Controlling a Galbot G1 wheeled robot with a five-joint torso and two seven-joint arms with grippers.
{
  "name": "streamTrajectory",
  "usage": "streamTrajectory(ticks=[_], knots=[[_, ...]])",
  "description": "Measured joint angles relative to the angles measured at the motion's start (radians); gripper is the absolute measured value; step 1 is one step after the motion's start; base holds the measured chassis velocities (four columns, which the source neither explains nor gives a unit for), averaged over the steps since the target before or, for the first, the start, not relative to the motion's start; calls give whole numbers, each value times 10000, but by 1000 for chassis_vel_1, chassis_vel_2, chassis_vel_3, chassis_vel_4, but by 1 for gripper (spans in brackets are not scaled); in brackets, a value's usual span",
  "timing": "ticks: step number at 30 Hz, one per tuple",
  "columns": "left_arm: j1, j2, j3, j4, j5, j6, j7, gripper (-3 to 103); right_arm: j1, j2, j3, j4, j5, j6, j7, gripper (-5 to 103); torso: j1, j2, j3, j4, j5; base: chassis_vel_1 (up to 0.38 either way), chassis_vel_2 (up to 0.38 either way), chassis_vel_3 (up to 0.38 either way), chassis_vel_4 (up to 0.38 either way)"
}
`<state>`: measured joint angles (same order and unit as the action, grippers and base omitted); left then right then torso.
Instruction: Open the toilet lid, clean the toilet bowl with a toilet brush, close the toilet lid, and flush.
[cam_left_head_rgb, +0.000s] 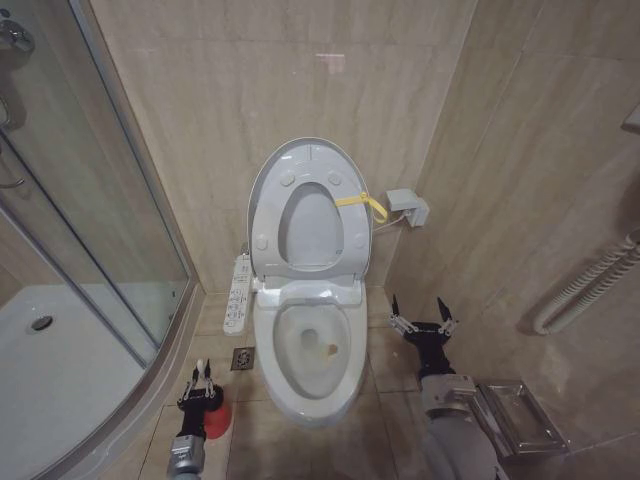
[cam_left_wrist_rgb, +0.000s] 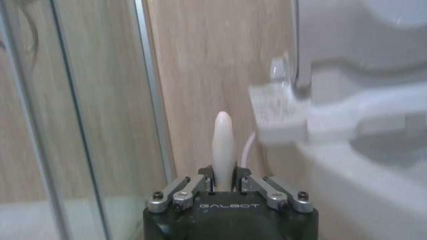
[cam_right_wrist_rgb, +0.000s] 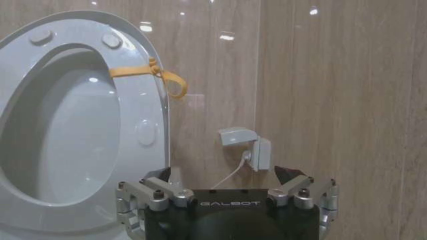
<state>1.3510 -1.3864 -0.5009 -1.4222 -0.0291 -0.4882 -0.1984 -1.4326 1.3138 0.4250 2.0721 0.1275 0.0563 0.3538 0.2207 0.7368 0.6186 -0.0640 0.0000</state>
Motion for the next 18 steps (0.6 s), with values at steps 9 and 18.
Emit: streamTrajectory(ticks=[9,18], knots=[[1646,410,70,-3318,-10,64,-197,20,0,0,-1,0,0,0,-4,100,0,0,-1,2,1,0,0,0,0],[3004,568,464,-5878,-23,221,-123,20,0,0,0,0,0,0,-2,100,-1,1,-1,0,1,0,0,0,0]])
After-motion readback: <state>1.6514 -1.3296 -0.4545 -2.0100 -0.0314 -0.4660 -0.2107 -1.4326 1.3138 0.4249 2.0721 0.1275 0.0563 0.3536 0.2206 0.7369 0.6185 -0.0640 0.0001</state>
